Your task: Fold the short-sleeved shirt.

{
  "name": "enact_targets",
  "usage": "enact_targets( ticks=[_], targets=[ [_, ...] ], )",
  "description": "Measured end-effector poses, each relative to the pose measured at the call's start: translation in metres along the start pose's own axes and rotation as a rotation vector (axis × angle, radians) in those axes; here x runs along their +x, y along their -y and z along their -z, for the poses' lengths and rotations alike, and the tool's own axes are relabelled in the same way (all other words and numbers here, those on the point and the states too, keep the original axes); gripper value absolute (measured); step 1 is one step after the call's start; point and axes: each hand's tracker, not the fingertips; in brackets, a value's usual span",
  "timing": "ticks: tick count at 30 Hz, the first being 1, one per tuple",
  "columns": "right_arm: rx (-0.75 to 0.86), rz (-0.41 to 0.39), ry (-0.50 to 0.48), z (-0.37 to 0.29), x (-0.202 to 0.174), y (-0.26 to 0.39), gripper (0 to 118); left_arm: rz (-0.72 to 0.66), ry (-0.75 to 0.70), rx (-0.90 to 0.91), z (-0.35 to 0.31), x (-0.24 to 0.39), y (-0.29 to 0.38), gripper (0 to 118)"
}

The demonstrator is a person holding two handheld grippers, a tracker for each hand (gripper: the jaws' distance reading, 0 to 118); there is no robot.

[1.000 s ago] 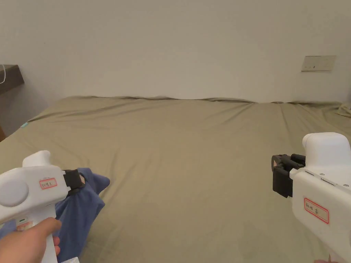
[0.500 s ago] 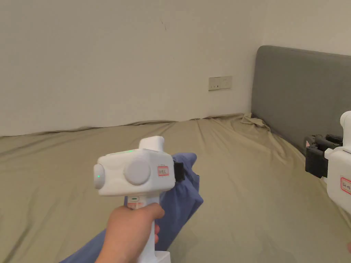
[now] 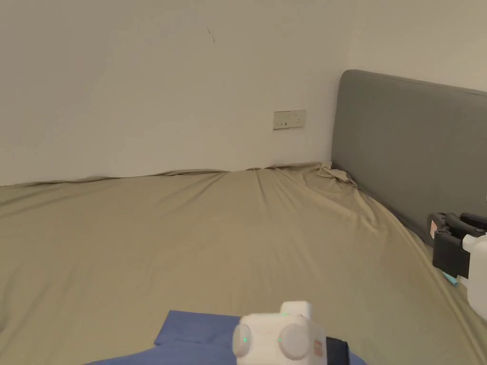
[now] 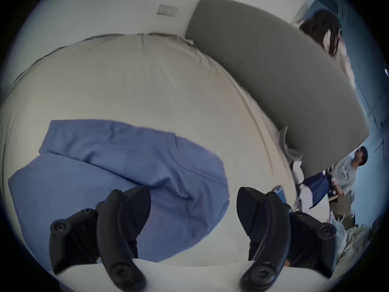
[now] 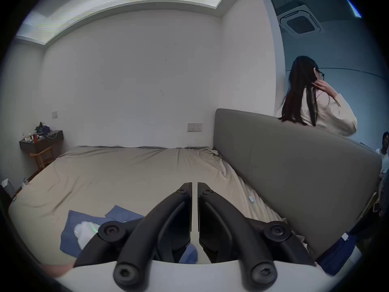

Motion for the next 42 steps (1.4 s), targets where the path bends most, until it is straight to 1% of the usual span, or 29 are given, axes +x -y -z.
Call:
enact_targets(
  ticks=[2, 5, 6, 8, 10, 11, 12, 13, 14, 15, 17, 18, 20, 23, 24, 25, 27, 29, 30, 31, 32, 33, 34, 35, 37, 39, 40, 41, 42],
  targets=[
    [0.0, 0.029, -0.05, 0.004, -0.006, 0.001, 8, -0.023, 0.056, 0.113, -0.053, -0.016, -0.015, 97],
    [0.009, 0.052, -0.121, 0.009, -0.016, 0.003, 8, -0.034, 0.031, 0.309, -0.155, -0.055, -0.025, 97],
    [0.015, 0.058, -0.153, 0.01, -0.02, 0.005, 8, -0.036, -0.02, 0.367, -0.187, -0.07, -0.021, 97],
    [0.014, 0.072, -0.222, 0.013, -0.029, 0.011, 8, -0.052, -0.23, 0.461, -0.249, -0.099, -0.001, 97],
    [0.002, 0.065, -0.249, 0.018, -0.04, 0.02, 8, -0.068, -0.43, 0.495, -0.289, -0.122, 0.025, 96],
    [-0.006, 0.06, -0.265, 0.021, -0.046, 0.025, 8, -0.081, -0.511, 0.505, -0.303, -0.133, 0.043, 93],
    [-0.021, 0.054, -0.281, 0.025, -0.053, 0.031, 8, -0.098, -0.543, 0.505, -0.313, -0.139, 0.063, 77],
    [-0.036, 0.052, -0.288, 0.028, -0.059, 0.036, 8, -0.124, -0.544, 0.496, -0.32, -0.145, 0.078, 48],
    [-0.061, 0.051, -0.303, 0.032, -0.067, 0.043, 8, -0.168, -0.541, 0.478, -0.323, -0.153, 0.097, 9],
    [-0.085, 0.051, -0.32, 0.036, -0.073, 0.048, 8, -0.205, -0.535, 0.465, -0.322, -0.16, 0.111, 2],
    [-0.127, 0.043, -0.35, 0.042, -0.086, 0.059, 8, -0.281, -0.548, 0.396, -0.311, -0.176, 0.135, 2],
    [-0.138, 0.035, -0.358, 0.044, -0.092, 0.062, 8, -0.28, -0.521, 0.343, -0.304, -0.183, 0.141, 2],
    [-0.161, 0.015, -0.386, 0.048, -0.103, 0.069, 8, -0.309, -0.53, 0.282, -0.288, -0.195, 0.147, 2],
    [-0.174, 0.001, -0.407, 0.053, -0.113, 0.072, 8, -0.348, -0.522, 0.3, -0.272, -0.214, 0.136, 2],
    [-0.18, -0.001, -0.412, 0.055, -0.114, 0.073, 8, -0.343, -0.527, 0.296, -0.264, -0.22, 0.128, 2],
    [-0.186, -0.002, -0.418, 0.057, -0.115, 0.073, 8, -0.336, -0.528, 0.294, -0.255, -0.248, 0.122, 2],
    [-0.195, -0.005, -0.424, 0.059, -0.115, 0.075, 8, -0.286, -0.561, 0.261, -0.231, -0.271, 0.103, 2],
    [-0.209, -0.021, -0.408, 0.064, -0.112, 0.077, 8, -0.28, -0.571, 0.222, -0.202, -0.3, 0.088, 2],
    [-0.216, -0.03, -0.398, 0.066, -0.11, 0.078, 8, -0.286, -0.574, 0.219, -0.191, -0.313, 0.082, 4],
    [-0.224, -0.039, -0.386, 0.066, -0.107, 0.08, 8, -0.28, -0.622, 0.204, -0.179, -0.327, 0.076, 20],
    [-0.232, -0.046, -0.372, 0.068, -0.104, 0.081, 8, -0.271, -0.682, 0.212, -0.167, -0.339, 0.073, 53],
    [-0.236, -0.046, -0.36, 0.07, -0.1, 0.083, 8, -0.271, -0.723, 0.177, -0.157, -0.352, 0.068, 92],
    [-0.241, -0.043, -0.351, 0.071, -0.097, 0.084, 8, -0.276, -0.747, 0.144, -0.149, -0.364, 0.063, 94],
    [-0.25, -0.036, -0.338, 0.072, -0.091, 0.087, 8, -0.268, -0.748, 0.162, -0.143, -0.376, 0.06, 94],
    [-0.27, -0.019, -0.317, 0.076, -0.085, 0.09, 8, -0.295, -0.767, 0.124, -0.127, -0.391, 0.058, 94],
    [-0.295, -0.009, -0.307, 0.079, -0.082, 0.092, 8, -0.337, -0.71, 0.055, -0.11, -0.41, 0.059, 94],
    [-0.304, -0.014, -0.299, 0.081, -0.082, 0.093, 8, -0.35, -0.714, 0.033, -0.1, -0.419, 0.061, 94],
    [-0.311, -0.019, -0.291, 0.083, -0.082, 0.094, 8, -0.368, -0.713, 0.019, -0.089, -0.424, 0.066, 94],
    [-0.314, -0.019, -0.29, 0.085, -0.082, 0.094, 8, -0.378, -0.675, 0.031, -0.085, -0.428, 0.07, 95]
  ],
)
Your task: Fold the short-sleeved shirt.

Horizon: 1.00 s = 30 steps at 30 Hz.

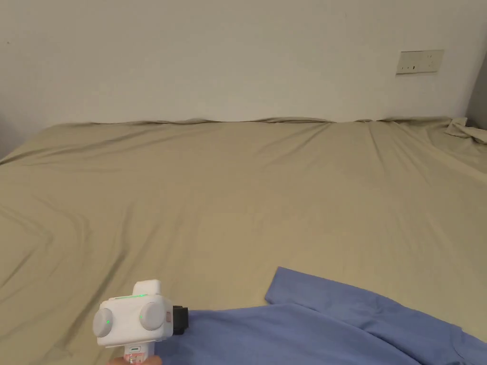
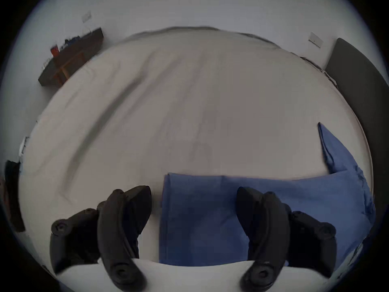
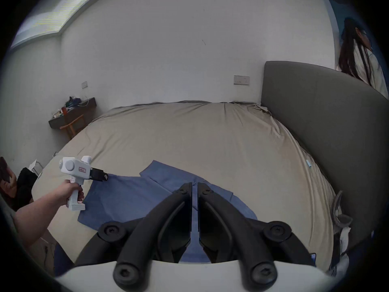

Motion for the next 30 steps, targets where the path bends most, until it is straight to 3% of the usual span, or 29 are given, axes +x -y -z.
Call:
enact_targets(
  ticks=[2, 3, 4, 5, 6, 8, 11, 12, 13, 15, 17, 18, 20, 21, 22, 27, 28, 29, 30],
  targets=[
    [-0.012, 0.014, -0.014, 0.003, 0.001, 0.0, 8, -0.019, -0.014, 0.081, -0.015, 0.0, 0.0, 92],
    [-0.019, 0.021, -0.018, 0.006, 0.002, 0.0, 8, 0.002, -0.027, 0.05, -0.017, 0.005, 0.0, 78],
    [-0.029, 0.025, -0.017, 0.011, 0.002, 0.002, 8, 0.066, -0.042, 0.008, -0.019, 0.011, 0.004, 57],
    [-0.041, 0.026, -0.01, 0.015, 0.002, 0.003, 8, 0.089, -0.024, 0.027, -0.024, 0.013, 0.008, 28],
    [-0.059, 0.023, 0.003, 0.02, 0.003, 0.005, 8, 0.094, 0.014, 0.056, -0.03, 0.017, 0.012, 13],
    [-0.078, 0.016, 0.023, 0.029, 0.008, 0.01, 8, 0.143, -0.086, 0.087, -0.038, 0.024, 0.018, 8],
    [-0.108, -0.002, 0.077, 0.042, 0.021, 0.018, 8, -0.014, 0.108, 0.114, -0.075, 0.011, 0.023, 3],
    [-0.127, -0.018, 0.103, 0.047, 0.028, 0.02, 8, -0.118, 0.271, 0.106, -0.09, 0.004, 0.025, 3],
    [-0.136, -0.017, 0.121, 0.052, 0.036, 0.021, 8, -0.135, 0.283, 0.127, -0.103, 0.006, 0.027, 3],
    [-0.146, -0.009, 0.143, 0.065, 0.052, 0.021, 8, -0.043, 0.246, 0.2, -0.14, 0.018, 0.031, 3],
    [-0.197, -0.035, 0.172, 0.085, 0.068, 0.022, 8, -0.002, 0.316, 0.216, -0.167, 0.026, 0.038, 3],
    [-0.265, -0.047, 0.184, 0.098, 0.074, 0.024, 30, -0.012, 0.349, 0.21, -0.177, 0.029, 0.042, 3],
    [-0.383, -0.042, 0.17, 0.126, 0.086, 0.035, 112, -0.037, 0.419, 0.224, -0.198, 0.034, 0.046, 3],
    [-0.414, -0.029, 0.153, 0.136, 0.09, 0.044, 118, -0.051, 0.435, 0.233, -0.205, 0.035, 0.051, 3],
    [-0.376, -0.032, 0.137, 0.144, 0.093, 0.052, 118, -0.067, 0.461, 0.238, -0.214, 0.037, 0.055, 3],
    [-0.55, 0.028, 0.154, 0.174, 0.104, 0.088, 114, -0.06, 0.478, 0.244, -0.232, 0.03, 0.064, 3],
    [-0.578, 0.049, 0.17, 0.179, 0.107, 0.095, 101, -0.058, 0.474, 0.244, -0.235, 0.029, 0.066, 3],
    [-0.617, 0.093, 0.152, 0.176, 0.108, 0.097, 71, -0.06, 0.472, 0.245, -0.237, 0.026, 0.068, 3],
    [-0.646, 0.136, 0.125, 0.177, 0.11, 0.101, 28, -0.067, 0.477, 0.245, -0.236, 0.024, 0.071, 3]
  ],
)
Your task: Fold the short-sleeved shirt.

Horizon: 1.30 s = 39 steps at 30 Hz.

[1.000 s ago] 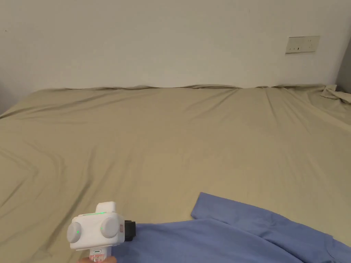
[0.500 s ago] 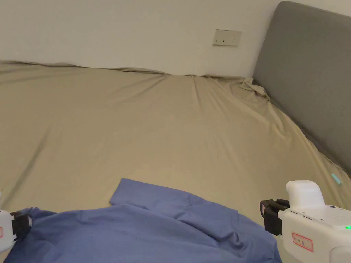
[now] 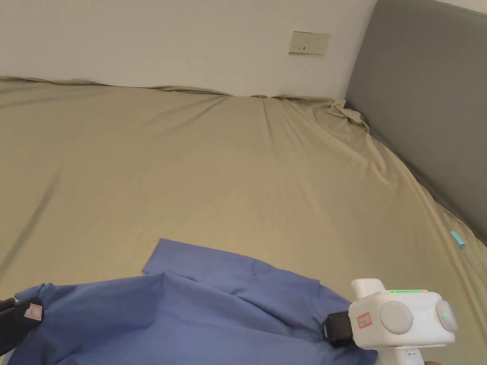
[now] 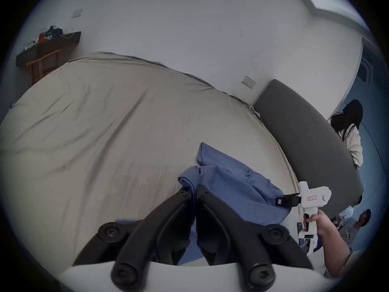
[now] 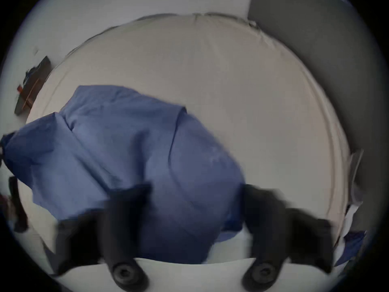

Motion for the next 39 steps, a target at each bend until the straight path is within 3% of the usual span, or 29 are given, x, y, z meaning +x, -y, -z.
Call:
enact_targets(
  ticks=[2, 3, 5, 10, 13, 16, 17, 21, 22, 31, 39],
  targets=[
    [0.024, 0.054, -0.104, 0.001, 0.0, 0.006, 20, -0.032, 0.018, 0.015, -0.004, -0.007, 0.002, 3],
    [0.062, 0.053, -0.095, -0.006, -0.002, 0.01, 17, -0.059, 0.033, 0.023, -0.006, -0.009, 0.001, 3],
    [0.177, -0.017, -0.085, -0.028, -0.008, 0.011, 16, -0.115, 0.076, 0.051, -0.011, -0.013, -0.003, 3],
    [0.418, -0.031, -0.159, -0.121, -0.02, -0.03, 16, -0.089, 0.122, 0.178, -0.027, 0.006, -0.063, 3],
    [0.559, -0.08, -0.093, -0.181, -0.03, -0.07, 15, -0.134, 0.192, 0.332, -0.051, 0.016, -0.119, 3],
    [0.682, -0.163, 0.049, -0.235, -0.042, -0.113, 15, -0.087, 0.074, 0.522, -0.079, 0.03, -0.169, 2],
    [0.71, -0.139, 0.073, -0.249, -0.042, -0.127, 15, -0.126, 0.053, 0.558, -0.085, 0.033, -0.184, 2],
    [0.745, -0.045, 0.098, -0.29, -0.039, -0.182, 15, -0.181, -0.03, 0.641, -0.096, 0.042, -0.23, 2],
    [0.749, -0.03, 0.085, -0.299, -0.037, -0.196, 15, -0.167, 0.004, 0.639, -0.094, 0.044, -0.24, 2],
    [0.624, 0.034, 0.017, -0.322, -0.04, -0.293, 15, -0.114, -0.07, 0.63, -0.069, 0.059, -0.307, 2],
    [0.565, 0.07, -0.018, -0.308, -0.038, -0.326, 15, -0.104, -0.109, 0.585, -0.042, 0.048, -0.335, 2]
  ],
)
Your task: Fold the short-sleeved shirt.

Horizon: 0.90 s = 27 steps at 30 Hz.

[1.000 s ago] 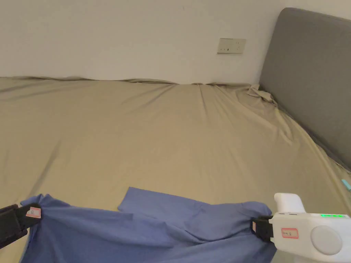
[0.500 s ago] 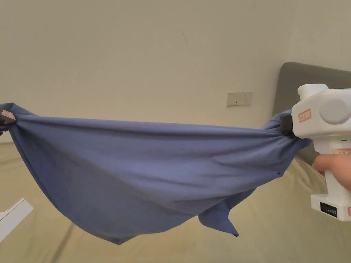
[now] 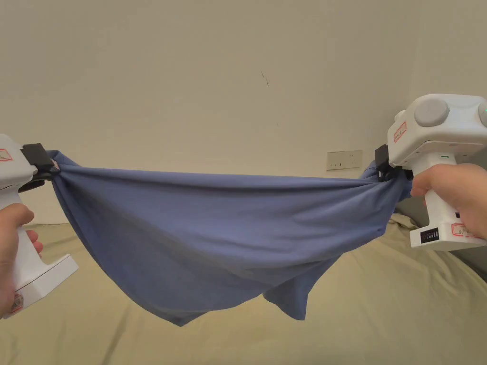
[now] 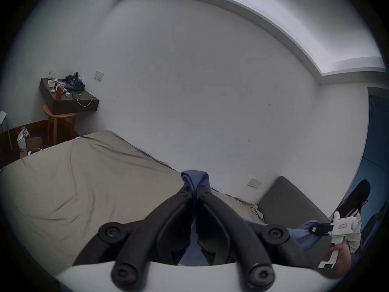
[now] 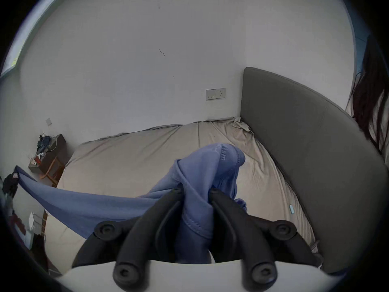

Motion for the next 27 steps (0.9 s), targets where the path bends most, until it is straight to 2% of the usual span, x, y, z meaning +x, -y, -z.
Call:
enact_targets(
  ticks=[7, 12, 14, 17, 20, 24, 27],
  targets=[
    [0.005, -0.008, 0.001, 0.015, 0.002, 0.002, 15, 0.02, -0.011, -0.048, 0.026, -0.006, 0.013, 2],
    [-0.002, -0.046, 0.015, 0.04, 0.001, 0.038, 15, 0.013, -0.024, -0.136, 0.042, -0.024, 0.05, 2],
    [-0.017, -0.064, 0.028, 0.052, 0.001, 0.063, 15, 0.01, -0.034, -0.178, 0.043, -0.032, 0.072, 2],
    [-0.048, -0.131, -0.012, 0.065, 0.0, 0.112, 15, 0.022, -0.053, -0.245, 0.035, -0.045, 0.111, 2],
    [-0.087, -0.16, -0.05, 0.07, 0.004, 0.17, 15, 0.01, -0.035, -0.305, 0.013, -0.063, 0.154, 2],
    [-0.103, -0.112, -0.094, 0.068, 0.028, 0.252, 15, 0.035, -0.023, -0.387, -0.029, -0.089, 0.21, 2],
    [-0.124, -0.073, -0.117, 0.051, 0.048, 0.314, 15, -0.031, -0.01, -0.431, -0.063, -0.113, 0.238, 2]
  ],
)
